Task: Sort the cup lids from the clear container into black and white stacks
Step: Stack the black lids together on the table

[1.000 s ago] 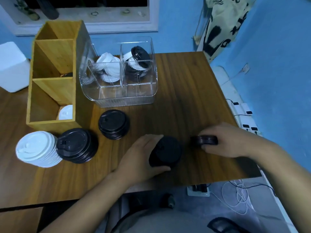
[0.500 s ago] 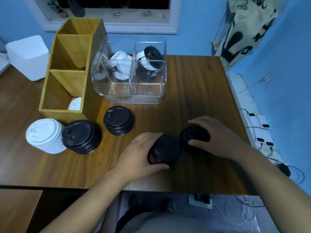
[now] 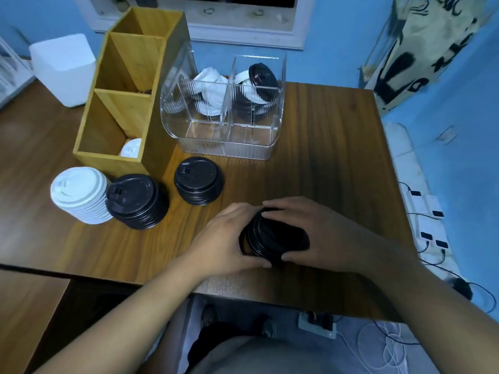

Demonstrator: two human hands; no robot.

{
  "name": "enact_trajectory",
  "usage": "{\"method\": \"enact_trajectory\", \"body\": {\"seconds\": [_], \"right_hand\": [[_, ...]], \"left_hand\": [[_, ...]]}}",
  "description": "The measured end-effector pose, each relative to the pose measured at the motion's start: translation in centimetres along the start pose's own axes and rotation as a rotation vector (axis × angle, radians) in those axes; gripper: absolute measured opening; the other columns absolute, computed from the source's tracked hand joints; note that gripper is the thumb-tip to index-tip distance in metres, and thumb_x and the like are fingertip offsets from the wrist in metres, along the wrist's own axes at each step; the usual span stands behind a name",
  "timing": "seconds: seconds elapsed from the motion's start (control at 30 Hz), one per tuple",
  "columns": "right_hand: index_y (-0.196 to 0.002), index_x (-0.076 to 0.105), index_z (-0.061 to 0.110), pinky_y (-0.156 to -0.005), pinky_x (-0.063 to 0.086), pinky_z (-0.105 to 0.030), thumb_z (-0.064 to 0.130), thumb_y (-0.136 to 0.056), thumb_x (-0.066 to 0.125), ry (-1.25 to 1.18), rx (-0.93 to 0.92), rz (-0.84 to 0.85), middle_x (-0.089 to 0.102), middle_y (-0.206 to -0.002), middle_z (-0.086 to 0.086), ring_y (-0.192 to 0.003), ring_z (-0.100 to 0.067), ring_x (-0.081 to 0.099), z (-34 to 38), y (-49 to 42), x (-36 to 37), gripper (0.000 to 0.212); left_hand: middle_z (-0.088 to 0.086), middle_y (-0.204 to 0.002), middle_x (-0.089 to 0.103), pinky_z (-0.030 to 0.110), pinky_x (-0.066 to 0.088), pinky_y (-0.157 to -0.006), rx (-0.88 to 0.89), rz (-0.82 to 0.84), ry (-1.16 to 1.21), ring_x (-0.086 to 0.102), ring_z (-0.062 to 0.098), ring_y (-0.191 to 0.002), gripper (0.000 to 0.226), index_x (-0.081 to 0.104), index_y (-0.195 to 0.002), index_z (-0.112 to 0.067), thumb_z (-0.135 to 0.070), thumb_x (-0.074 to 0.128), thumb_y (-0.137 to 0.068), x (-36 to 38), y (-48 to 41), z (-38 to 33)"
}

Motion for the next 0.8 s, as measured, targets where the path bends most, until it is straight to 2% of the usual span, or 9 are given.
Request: {"method": "enact_trajectory", "body": {"seconds": [0.13, 0.2, 0.27, 0.33, 0.4, 0.57, 0.8], "right_hand": [[-0.153, 0.033, 0.031, -0.116, 0.020, -0.018, 0.047, -0.086, 0.072, 0.000, 0.005, 0.012, 0.017, -0.157, 0.021, -0.143, 0.005, 0.016, -0.3, -0.6, 0.2, 0.079], [-0.152, 0.034, 0.033, -0.112, 0.017, -0.014, 0.055, -0.087, 0.068, 0.022, 0.003, 0.028, 0.019, -0.157, 0.022, -0.139, 0.009, 0.014, -0.1, -0.6, 0.8, 0.077], [-0.149, 0.039, 0.035, -0.113, 0.022, -0.017, 0.059, -0.087, 0.065, 0.009, 0.014, -0.014, 0.024, -0.154, 0.023, -0.138, 0.009, 0.018, -0.1, -0.6, 1.1, 0.072], [-0.144, 0.045, 0.037, -0.114, 0.030, -0.023, 0.056, -0.087, 0.067, -0.034, 0.032, -0.067, 0.030, -0.151, 0.024, -0.137, 0.006, 0.026, -0.3, -0.5, 1.1, 0.064], [-0.140, 0.048, 0.038, -0.112, 0.031, -0.022, 0.053, -0.086, 0.070, -0.073, 0.042, -0.093, 0.033, -0.149, 0.025, -0.135, 0.007, 0.030, -0.3, -0.4, 1.2, 0.060], [-0.138, 0.048, 0.036, -0.105, 0.032, -0.017, 0.047, -0.082, 0.077, -0.098, 0.074, -0.133, 0.036, -0.142, 0.025, -0.131, 0.004, 0.035, -0.2, -0.5, 1.6, 0.064], [-0.143, 0.038, 0.038, -0.102, 0.041, -0.025, 0.051, -0.080, 0.076, -0.051, 0.095, -0.115, 0.035, -0.135, 0.024, -0.125, 0.003, 0.036, 0.0, -1.1, 1.6, 0.075]], "left_hand": [[-0.012, -0.142, 0.049, 0.017, 0.035, -0.109, -0.108, 0.035, 0.025, 0.042, 0.002, -0.135, 0.130, 0.020, -0.162, -0.029, -0.068, 0.088, -0.059, 0.3, 0.2, 1.0], [-0.011, -0.144, 0.050, 0.018, 0.035, -0.109, -0.121, 0.040, 0.032, 0.041, 0.002, -0.135, 0.134, 0.014, -0.163, -0.029, -0.069, 0.087, -0.059, 0.4, 0.3, 1.1], [-0.010, -0.144, 0.051, 0.024, 0.038, -0.112, -0.097, 0.028, 0.031, 0.041, 0.003, -0.137, 0.128, 0.022, -0.162, -0.027, -0.070, 0.087, -0.060, 0.3, 0.3, 0.9], [-0.006, -0.141, 0.054, 0.029, 0.041, -0.111, -0.053, 0.014, 0.015, 0.044, 0.006, -0.135, 0.116, 0.039, -0.155, -0.022, -0.068, 0.087, -0.061, 0.3, 0.2, 0.6], [-0.005, -0.135, 0.059, 0.029, 0.042, -0.109, -0.028, 0.002, 0.000, 0.046, 0.008, -0.132, 0.106, 0.049, -0.148, -0.019, -0.067, 0.088, -0.062, 0.2, 0.1, 0.4], [-0.009, -0.132, 0.059, 0.027, 0.043, -0.107, -0.003, -0.014, -0.008, 0.047, 0.008, -0.131, 0.099, 0.054, -0.143, -0.020, -0.066, 0.088, -0.063, 0.1, 0.1, 0.0], [-0.006, -0.135, 0.057, 0.033, 0.045, -0.107, -0.010, -0.028, -0.009, 0.046, 0.009, -0.133, 0.098, 0.052, -0.144, -0.018, -0.061, 0.090, -0.064, -0.1, 0.3, -0.3]]}}
Point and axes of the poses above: each hand's wrist, its own y-axis away from the middle knuckle, its own x-axis out of the palm, z = x × y, the point moved 8 cm from there along -y, towards the middle knuckle
